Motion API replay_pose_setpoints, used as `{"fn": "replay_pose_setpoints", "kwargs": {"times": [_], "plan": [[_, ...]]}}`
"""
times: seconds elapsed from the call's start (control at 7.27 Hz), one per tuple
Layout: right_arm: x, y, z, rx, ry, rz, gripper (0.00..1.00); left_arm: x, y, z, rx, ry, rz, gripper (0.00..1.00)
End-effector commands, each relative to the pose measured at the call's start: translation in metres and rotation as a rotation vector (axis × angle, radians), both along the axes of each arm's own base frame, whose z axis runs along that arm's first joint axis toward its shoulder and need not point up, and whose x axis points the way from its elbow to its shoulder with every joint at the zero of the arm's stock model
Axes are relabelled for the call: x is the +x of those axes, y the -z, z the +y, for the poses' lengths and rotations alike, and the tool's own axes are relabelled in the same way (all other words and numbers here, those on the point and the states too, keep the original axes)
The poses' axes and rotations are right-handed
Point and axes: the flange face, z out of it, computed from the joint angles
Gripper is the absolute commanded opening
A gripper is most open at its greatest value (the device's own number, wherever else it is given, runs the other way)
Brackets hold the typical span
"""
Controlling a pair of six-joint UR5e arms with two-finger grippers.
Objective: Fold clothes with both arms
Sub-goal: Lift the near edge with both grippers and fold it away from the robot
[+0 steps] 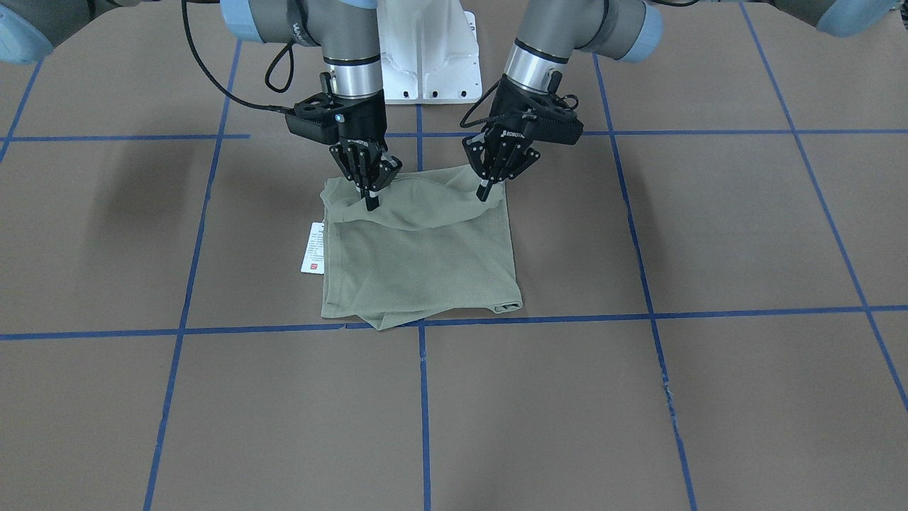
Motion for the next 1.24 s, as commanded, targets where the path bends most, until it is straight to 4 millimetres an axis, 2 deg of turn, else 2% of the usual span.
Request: {"fn": "replay_pose_setpoints", "kwargs": {"times": [0.0,0.14,0.28,0.69,1.1], "plan": [[-0.028,-0.006,-0.038,-0.012,-0.026,0.016,0.00,0.025,-0.019,-0.035,0.009,0.018,-0.041,0.00],[-0.032,-0.013,-0.055,-0.027,-0.020,0.019,0.00,0.026,-0.020,-0.048,0.023,0.028,-0.057,0.00],[-0.025,-0.016,-0.068,-0.031,-0.012,0.027,0.00,0.022,-0.022,-0.058,0.025,0.040,-0.067,0.00],[-0.026,-0.030,-0.080,-0.048,-0.021,0.056,0.00,0.032,-0.030,-0.080,0.040,0.042,-0.120,0.00],[-0.032,-0.041,-0.083,-0.052,-0.013,0.083,0.00,0.046,-0.044,-0.088,0.051,0.038,-0.113,0.00]]}}
